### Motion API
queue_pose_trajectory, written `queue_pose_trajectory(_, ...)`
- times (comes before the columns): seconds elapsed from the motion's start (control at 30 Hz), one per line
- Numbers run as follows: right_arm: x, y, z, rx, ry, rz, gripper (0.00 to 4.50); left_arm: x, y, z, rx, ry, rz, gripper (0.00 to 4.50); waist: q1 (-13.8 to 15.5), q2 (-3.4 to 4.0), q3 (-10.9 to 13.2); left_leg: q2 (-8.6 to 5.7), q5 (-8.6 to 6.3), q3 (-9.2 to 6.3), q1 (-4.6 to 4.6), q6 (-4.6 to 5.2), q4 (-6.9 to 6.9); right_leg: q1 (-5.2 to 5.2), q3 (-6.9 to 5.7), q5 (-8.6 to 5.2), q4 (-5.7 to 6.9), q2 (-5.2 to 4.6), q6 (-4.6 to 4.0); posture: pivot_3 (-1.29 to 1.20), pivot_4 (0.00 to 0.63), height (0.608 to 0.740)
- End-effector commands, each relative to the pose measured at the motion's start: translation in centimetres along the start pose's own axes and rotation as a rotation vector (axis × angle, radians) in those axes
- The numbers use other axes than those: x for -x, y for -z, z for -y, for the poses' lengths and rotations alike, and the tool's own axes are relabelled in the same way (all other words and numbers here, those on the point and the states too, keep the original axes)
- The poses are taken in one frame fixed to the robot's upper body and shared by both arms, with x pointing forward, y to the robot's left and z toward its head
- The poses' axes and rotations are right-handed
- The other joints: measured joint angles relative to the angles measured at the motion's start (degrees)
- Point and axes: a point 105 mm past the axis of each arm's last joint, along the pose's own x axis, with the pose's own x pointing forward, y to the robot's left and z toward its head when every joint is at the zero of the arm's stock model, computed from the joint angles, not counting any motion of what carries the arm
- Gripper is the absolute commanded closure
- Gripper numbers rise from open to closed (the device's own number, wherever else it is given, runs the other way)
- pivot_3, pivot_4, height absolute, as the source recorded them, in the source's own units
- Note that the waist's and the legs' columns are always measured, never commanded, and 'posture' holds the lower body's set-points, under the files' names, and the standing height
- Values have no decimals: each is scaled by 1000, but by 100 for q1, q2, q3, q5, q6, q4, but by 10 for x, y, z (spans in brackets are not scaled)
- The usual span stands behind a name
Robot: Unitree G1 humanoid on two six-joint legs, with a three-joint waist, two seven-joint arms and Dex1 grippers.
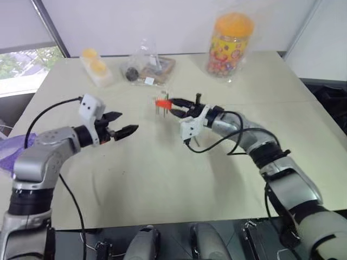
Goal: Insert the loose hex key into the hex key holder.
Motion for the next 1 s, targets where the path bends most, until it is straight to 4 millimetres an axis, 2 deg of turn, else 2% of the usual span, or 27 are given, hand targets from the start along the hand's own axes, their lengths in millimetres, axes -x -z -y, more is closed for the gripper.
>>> queue_pose_trajectory(0.03, -2, -18, 56, 178, 230, 87, 3482, -10, -22, 5, -27, 56, 65, 0, -6, 0, 0, -1, 0, 0, 0, 0, 0, 0, 0, 0, 0, 0, 0, 0, 150, 740)
queue_pose_trajectory(0.1, 1, -22, 69, 233, 298, 105, 3482, -15, -34, 9, -16, 104, 98, 0, 3, -1, 1, -1, 0, 1, 0, 0, 0, 0, 0, 0, 1, 3, 0, 0, 150, 740)
queue_pose_trajectory(0.2, 3, -26, 76, 281, 338, 127, 3482, -16, -50, 19, -13, 204, 128, 0, 2, -2, 1, -1, 0, 1, -1, 0, 1, 1, 0, 0, 0, 4, 0, 0, 150, 740)
queue_pose_trajectory(0.43, 7, -34, 59, 290, 254, 185, 3482, -14, -74, 32, -40, 331, 158, 0, -13, -2, 1, 0, 1, 1, -1, 0, 0, 3, 0, 0, -2, 9, 0, 0, 150, 740)
queue_pose_trajectory(1.0, 9, -44, 48, 251, 147, 241, 3482, -21, -72, 33, -30, 355, 191, 0, -8, -2, 1, 0, 1, 1, -1, 1, 3, 4, 0, 0, -2, 10, 0, 0, 150, 740)
